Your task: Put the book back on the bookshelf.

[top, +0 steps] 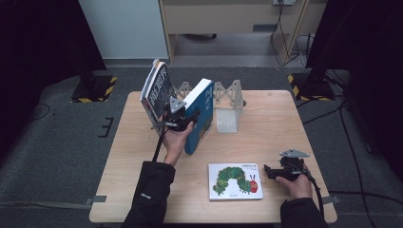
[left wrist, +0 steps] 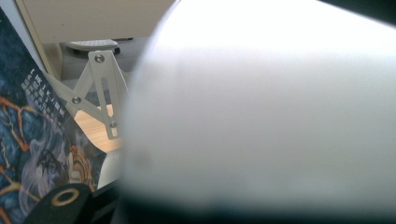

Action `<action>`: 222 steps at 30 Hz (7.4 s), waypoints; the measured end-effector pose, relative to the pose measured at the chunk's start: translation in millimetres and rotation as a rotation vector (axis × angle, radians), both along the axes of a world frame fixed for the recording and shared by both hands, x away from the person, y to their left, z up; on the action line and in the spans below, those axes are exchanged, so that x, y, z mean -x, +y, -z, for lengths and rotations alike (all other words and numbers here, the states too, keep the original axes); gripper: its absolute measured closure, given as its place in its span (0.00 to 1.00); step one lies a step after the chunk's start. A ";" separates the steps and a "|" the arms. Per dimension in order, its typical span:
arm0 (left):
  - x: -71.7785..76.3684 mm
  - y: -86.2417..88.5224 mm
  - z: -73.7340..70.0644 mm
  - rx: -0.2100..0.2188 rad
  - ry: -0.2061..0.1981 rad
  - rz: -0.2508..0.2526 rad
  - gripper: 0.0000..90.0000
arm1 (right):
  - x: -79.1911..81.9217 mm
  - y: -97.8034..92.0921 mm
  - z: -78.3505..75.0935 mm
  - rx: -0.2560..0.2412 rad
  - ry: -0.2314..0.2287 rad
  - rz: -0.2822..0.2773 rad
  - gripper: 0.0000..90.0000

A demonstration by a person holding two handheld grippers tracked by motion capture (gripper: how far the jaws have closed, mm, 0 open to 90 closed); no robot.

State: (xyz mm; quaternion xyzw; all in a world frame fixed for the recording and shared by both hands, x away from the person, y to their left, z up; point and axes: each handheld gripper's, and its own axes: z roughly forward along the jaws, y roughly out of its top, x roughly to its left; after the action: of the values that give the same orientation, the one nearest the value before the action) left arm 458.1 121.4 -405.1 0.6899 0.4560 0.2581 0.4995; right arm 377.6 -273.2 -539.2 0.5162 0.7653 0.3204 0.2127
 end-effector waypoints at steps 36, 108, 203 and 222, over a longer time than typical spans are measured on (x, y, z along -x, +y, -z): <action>5.0 -2.1 12.5 0.004 -0.072 -0.028 0.65 | -0.1 0.0 0.0 0.001 0.001 -0.001 0.04; 8.1 -6.6 22.2 -0.036 -0.060 -0.123 0.68 | -1.3 1.6 0.2 -0.002 0.006 0.003 0.02; -4.0 -25.0 35.1 0.057 -0.046 -0.047 0.62 | -1.9 2.3 0.2 0.004 0.004 0.001 0.02; -13.6 -37.4 35.3 0.056 -0.047 -0.020 0.59 | -1.9 2.2 0.2 0.005 0.005 -0.003 0.02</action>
State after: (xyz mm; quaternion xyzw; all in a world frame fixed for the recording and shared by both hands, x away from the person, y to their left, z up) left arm 471.7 84.0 -440.4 0.6648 0.4581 0.2661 0.5266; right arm 379.5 -271.0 -539.5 0.5153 0.7673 0.3175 0.2118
